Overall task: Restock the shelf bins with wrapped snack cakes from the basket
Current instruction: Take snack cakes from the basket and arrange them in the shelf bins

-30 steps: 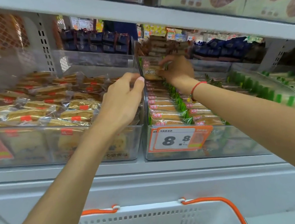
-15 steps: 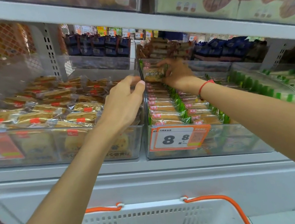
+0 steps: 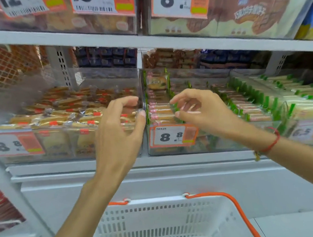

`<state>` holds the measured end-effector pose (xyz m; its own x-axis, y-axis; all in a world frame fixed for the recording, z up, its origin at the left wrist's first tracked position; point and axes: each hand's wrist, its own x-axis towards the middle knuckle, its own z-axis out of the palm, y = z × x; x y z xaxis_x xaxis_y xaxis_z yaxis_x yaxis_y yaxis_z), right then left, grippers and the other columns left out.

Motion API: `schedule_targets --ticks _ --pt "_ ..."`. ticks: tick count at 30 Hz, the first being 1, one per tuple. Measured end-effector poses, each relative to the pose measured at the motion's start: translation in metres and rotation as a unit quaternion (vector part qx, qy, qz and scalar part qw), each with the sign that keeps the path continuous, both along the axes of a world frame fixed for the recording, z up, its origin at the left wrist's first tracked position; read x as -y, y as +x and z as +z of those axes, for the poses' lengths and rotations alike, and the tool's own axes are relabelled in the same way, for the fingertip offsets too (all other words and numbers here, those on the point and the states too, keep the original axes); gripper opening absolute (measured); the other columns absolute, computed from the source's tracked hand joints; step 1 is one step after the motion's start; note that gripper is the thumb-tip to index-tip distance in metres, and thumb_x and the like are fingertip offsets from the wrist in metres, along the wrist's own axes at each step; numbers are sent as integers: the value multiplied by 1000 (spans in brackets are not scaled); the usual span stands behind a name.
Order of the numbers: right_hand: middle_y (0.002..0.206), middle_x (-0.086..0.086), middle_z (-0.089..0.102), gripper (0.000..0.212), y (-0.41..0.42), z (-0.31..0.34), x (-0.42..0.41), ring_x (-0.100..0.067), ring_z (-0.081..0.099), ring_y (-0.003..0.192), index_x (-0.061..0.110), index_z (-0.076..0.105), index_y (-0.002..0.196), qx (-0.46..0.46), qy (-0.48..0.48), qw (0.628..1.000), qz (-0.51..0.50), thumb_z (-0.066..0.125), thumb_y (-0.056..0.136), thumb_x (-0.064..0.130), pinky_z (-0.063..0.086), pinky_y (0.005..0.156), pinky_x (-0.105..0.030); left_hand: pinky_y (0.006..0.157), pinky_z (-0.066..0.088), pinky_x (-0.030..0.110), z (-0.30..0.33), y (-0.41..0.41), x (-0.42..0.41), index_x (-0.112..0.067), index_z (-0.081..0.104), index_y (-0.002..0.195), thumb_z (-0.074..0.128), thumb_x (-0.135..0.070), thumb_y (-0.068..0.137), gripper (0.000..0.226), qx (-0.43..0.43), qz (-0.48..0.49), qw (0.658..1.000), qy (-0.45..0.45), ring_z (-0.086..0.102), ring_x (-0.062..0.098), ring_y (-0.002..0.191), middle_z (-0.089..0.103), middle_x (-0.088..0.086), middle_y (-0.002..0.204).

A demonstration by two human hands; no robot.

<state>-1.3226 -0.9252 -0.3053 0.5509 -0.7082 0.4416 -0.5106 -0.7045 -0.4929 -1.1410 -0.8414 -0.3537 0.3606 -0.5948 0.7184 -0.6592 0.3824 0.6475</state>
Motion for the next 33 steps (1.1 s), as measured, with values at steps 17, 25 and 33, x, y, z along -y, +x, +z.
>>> schedule_targets --ticks 17,25,33 --pt "114 -2 64 26 10 -267 -112 -22 58 105 22 63 117 -376 259 883 110 57 92 17 48 86 -36 79 44 29 -225 25 -132 -22 61 113 44 -35 100 25 37 -31 743 668 58 18 95 59 -7 104" --pt "158 -10 19 71 62 -369 -175 -31 45 128 17 10 153 -375 428 812 128 53 97 20 47 97 -43 90 51 32 -308 30 -189 -26 50 131 68 -9 83 53 20 -90 554 827 53 23 116 47 3 138" --pt "118 -11 62 50 87 -385 -191 -29 61 92 25 35 144 -300 445 839 85 47 96 16 45 68 -31 93 45 34 -330 12 -193 -35 59 111 51 -36 91 21 258 -24 603 754 59 19 107 64 -5 110"
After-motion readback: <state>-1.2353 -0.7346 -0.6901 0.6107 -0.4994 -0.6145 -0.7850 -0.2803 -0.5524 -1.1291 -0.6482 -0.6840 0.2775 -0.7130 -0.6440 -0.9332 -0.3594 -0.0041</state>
